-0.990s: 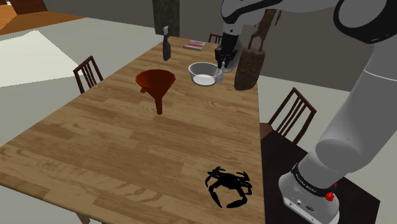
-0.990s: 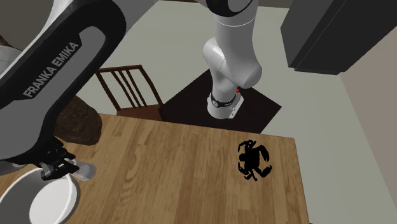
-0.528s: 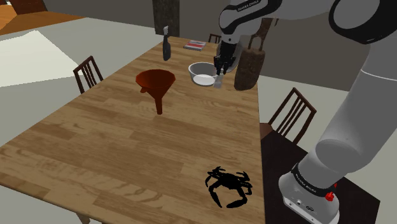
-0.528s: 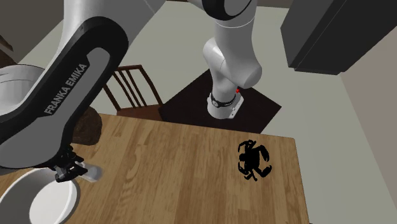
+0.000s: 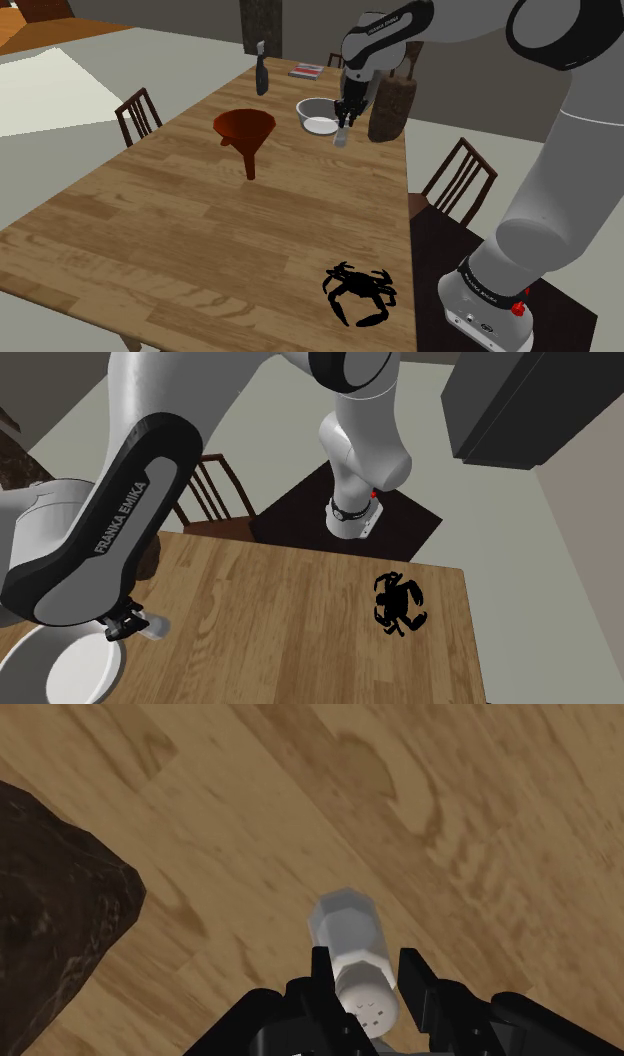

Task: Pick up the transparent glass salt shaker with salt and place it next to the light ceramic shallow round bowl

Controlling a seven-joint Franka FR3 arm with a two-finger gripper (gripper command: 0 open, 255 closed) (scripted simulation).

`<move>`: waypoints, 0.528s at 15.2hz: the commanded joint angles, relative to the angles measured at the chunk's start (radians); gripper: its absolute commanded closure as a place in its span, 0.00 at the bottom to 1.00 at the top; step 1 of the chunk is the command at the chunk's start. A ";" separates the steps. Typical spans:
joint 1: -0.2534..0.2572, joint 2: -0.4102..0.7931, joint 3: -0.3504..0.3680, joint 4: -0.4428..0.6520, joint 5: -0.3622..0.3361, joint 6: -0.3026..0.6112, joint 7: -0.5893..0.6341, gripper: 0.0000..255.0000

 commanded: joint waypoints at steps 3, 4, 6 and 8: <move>0.000 0.003 0.000 -0.003 0.001 0.007 -0.001 1.00; 0.000 0.003 0.000 -0.003 0.001 0.007 -0.001 1.00; 0.000 0.003 0.000 -0.003 0.001 0.007 -0.001 1.00; 0.000 0.003 0.000 -0.003 0.001 0.007 -0.001 0.00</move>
